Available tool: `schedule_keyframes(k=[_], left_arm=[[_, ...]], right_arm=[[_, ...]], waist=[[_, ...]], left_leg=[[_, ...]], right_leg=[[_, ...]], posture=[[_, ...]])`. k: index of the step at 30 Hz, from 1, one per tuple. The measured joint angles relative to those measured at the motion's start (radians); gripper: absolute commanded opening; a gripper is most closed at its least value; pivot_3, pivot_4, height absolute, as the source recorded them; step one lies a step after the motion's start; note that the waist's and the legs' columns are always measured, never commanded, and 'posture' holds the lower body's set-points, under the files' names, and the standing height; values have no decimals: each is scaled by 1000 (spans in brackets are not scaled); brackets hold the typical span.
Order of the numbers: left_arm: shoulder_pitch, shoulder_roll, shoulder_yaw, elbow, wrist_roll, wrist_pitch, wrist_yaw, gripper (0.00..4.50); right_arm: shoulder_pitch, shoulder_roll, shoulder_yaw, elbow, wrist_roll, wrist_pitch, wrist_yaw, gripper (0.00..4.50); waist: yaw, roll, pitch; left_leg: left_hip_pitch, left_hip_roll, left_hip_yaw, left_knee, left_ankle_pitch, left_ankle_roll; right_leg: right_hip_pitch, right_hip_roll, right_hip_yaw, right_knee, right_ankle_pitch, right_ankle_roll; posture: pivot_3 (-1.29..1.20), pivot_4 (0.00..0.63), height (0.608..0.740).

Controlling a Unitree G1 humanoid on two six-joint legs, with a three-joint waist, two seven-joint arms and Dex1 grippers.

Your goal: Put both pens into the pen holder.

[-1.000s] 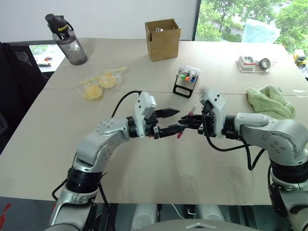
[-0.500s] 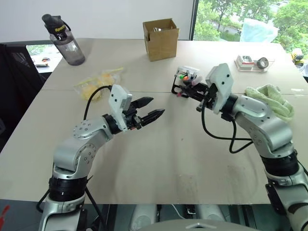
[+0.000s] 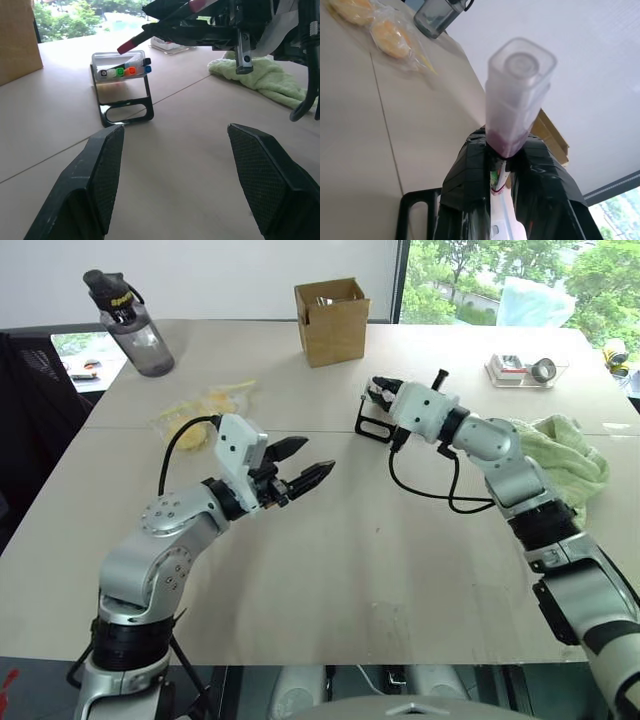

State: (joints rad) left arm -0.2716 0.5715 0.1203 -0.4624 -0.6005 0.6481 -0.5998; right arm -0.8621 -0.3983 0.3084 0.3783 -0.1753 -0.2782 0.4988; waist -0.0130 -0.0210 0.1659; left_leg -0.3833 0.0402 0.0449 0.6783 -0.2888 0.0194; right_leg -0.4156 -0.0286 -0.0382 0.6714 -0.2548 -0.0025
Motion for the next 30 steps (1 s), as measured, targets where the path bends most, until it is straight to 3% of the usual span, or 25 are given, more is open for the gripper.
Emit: schedule_keyframes(k=[18, 19, 22, 24, 25, 26, 30], left_arm=[[-2, 7, 34, 0, 36, -23, 55, 3392], [-2, 7, 34, 0, 39, -24, 54, 3442], [-2, 7, 34, 1, 48, -28, 50, 3442], [-2, 7, 34, 2, 51, -31, 47, 3442], [-2, 7, 34, 2, 52, -32, 46, 3442], [-2, 7, 34, 2, 55, -35, 42, 3442], [-2, 7, 34, 2, 60, -42, 38, 3442]], right_arm=[[-83, 45, -1, 255, -115, -119, -49, 108], [-90, 48, -2, 268, -118, -118, -50, 1149], [-106, 60, -4, 292, -117, -105, -50, 2403], [-111, 66, -7, 304, -117, -92, -50, 3613], [-111, 67, -7, 306, -117, -91, -50, 3891], [-112, 69, -7, 310, -117, -90, -53, 4460], [-120, 72, -11, 312, -117, -85, -68, 4490]], waist=[[-1, 0, 0], [-1, 0, 0], [-1, 0, 0], [-1, 0, 0], [-1, 0, 0], [-1, 0, 0], [-1, 1, 0]], left_leg=[[0, 0, 1, 0, 0, 0], [0, 0, 1, 0, 0, 0], [0, 0, 1, 0, 0, 0], [0, 0, 1, 0, 0, 0], [0, 0, 1, 0, 0, 0], [0, 0, 1, 0, 0, 0], [0, 0, 1, 0, 0, 0]], right_leg=[[0, -1, 0, 1, 0, 0], [0, -1, 0, 1, 0, 0], [0, -1, 0, 1, 0, 0], [0, -2, 0, 1, 0, 0], [0, -2, 0, 1, 0, 0], [0, -2, 0, 1, 0, 0], [0, -2, 0, 1, 0, 0]], posture=[[0, 150, 736], [0, 150, 736], [0, 150, 736], [0, 150, 736], [0, 150, 736], [0, 150, 736], [0, 150, 736]])
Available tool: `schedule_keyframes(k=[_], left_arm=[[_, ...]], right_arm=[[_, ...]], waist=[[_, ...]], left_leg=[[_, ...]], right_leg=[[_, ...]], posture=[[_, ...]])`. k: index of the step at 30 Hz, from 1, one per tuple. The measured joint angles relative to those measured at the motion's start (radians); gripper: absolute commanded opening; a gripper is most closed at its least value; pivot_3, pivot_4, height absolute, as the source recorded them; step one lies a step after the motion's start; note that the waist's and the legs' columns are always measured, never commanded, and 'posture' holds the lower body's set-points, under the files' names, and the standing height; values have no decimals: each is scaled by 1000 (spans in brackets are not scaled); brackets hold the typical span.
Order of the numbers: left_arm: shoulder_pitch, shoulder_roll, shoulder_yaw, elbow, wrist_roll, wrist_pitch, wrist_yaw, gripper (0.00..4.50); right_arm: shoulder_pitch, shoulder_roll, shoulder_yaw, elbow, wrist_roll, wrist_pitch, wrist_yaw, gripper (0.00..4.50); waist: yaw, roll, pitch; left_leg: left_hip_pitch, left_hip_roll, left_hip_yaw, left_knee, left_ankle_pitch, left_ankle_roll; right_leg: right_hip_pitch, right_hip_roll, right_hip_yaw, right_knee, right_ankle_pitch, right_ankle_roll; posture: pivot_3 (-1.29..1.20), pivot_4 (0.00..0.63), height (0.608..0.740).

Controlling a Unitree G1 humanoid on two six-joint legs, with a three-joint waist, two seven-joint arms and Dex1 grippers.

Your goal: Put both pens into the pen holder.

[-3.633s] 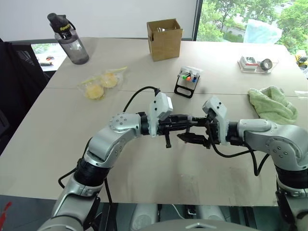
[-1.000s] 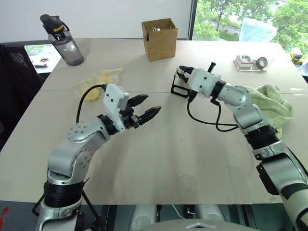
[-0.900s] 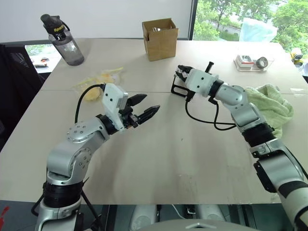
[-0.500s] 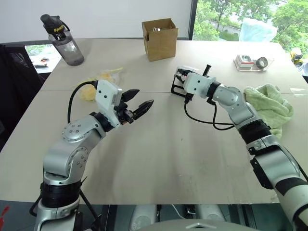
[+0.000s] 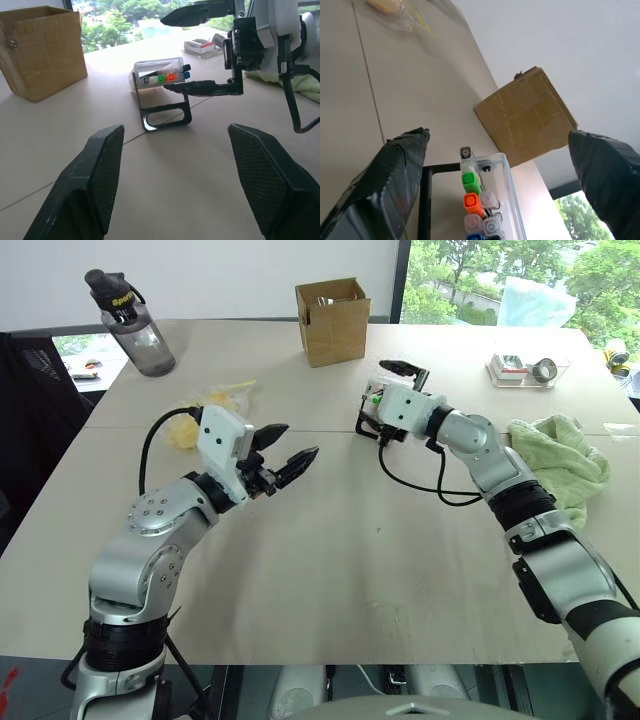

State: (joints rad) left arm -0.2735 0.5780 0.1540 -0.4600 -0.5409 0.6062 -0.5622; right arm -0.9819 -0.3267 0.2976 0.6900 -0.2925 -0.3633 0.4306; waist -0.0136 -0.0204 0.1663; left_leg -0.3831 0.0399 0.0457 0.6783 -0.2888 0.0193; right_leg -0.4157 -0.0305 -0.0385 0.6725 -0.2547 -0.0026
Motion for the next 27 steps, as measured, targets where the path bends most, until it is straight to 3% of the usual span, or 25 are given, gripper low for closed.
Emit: schedule_keyframes(k=[6, 11, 16, 22, 27], left_arm=[[0, -1, -5, 2, 7, -4, -4, 3442], [37, -3, -7, 4, 9, -15, -11, 3442], [157, -29, -4, 6, 15, -60, -20, 3442], [359, -37, -8, -4, 34, -117, -44, 3442], [514, -23, -30, -8, 109, -181, -63, 3442]], right_arm=[[0, -3, -4, -12, 6, 2, 2, 4490], [127, -4, -68, -182, 136, 84, 91, 4490], [379, -45, -154, -492, 370, 305, 229, 4490], [744, -182, -297, -860, 608, 568, 312, 4490], [1038, -232, -405, -992, 688, 600, 348, 4490]], waist=[[0, 0, 0], [1, 0, 0], [4, 0, 0], [7, 0, 0], [5, 0, 0]], left_leg=[[0, 0, 0, 0, 0, 0], [0, 0, 0, -1, 0, 0], [0, 0, 0, -2, 0, 0], [2, 0, 0, -4, -3, 5], [4, 0, 0, -5, -3, 5]], right_leg=[[0, 0, 0, 0, 0, 0], [0, -1, -1, -1, 0, 0], [0, -3, -2, -1, 0, 0], [1, -3, -2, -1, 0, 0], [1, -3, -1, -1, -1, 0]], posture=[[0, 150, 736], [0, 150, 736], [0, 150, 736], [0, 150, 736], [0, 150, 736]])
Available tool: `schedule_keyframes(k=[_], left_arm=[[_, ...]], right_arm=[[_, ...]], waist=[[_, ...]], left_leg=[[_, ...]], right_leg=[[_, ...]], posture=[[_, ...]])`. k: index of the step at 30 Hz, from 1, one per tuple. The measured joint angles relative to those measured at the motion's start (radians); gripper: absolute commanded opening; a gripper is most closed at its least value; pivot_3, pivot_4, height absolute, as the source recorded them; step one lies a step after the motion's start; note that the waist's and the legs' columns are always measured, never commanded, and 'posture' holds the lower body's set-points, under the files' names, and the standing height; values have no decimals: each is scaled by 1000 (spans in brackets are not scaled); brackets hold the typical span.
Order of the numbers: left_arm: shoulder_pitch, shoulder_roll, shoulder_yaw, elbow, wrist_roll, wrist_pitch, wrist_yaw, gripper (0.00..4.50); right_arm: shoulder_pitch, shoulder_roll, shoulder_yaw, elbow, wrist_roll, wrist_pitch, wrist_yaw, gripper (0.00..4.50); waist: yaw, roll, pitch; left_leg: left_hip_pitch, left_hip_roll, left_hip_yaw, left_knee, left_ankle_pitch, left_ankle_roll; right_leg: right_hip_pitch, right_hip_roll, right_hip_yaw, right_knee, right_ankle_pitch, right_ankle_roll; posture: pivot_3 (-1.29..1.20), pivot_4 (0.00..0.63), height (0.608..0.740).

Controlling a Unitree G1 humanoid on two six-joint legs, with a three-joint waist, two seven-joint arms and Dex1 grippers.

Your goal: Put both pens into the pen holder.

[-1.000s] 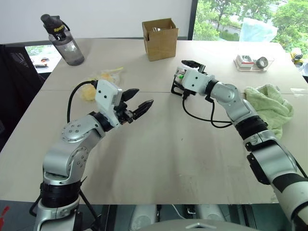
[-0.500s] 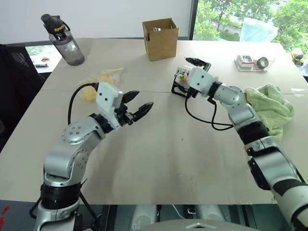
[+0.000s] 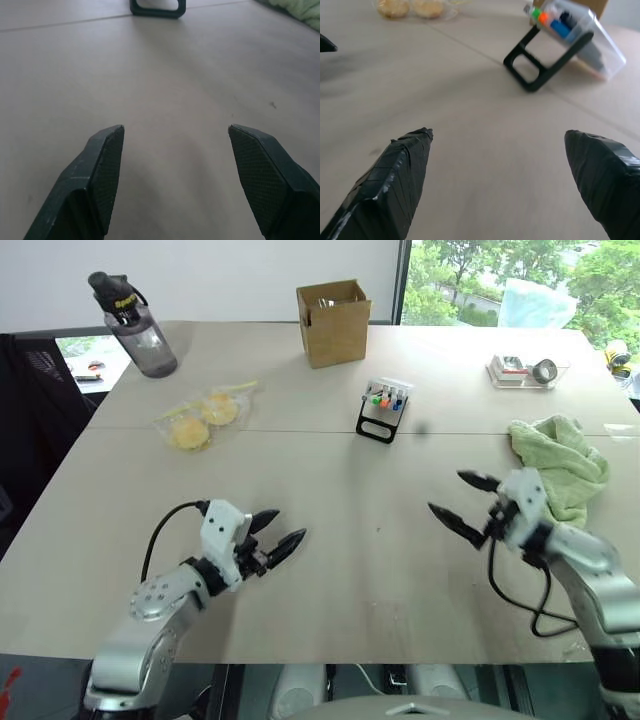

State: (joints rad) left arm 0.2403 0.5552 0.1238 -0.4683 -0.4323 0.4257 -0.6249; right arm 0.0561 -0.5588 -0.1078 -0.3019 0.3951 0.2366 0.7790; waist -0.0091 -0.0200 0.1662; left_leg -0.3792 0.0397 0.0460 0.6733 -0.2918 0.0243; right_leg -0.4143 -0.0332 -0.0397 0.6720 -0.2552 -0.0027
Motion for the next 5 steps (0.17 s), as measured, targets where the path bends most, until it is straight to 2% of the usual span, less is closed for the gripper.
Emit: schedule_keyframes(k=[5], left_arm=[[68, 12, -15, 6, 38, -57, -42, 3442]], right_arm=[[228, -2, -95, -49, 28, -56, 27, 4490]], waist=[[6, 0, 0]], left_leg=[[1, 0, 1, 1, 0, 0]], right_leg=[[0, 1, 1, 0, -1, 2]], posture=[[0, 150, 736]])
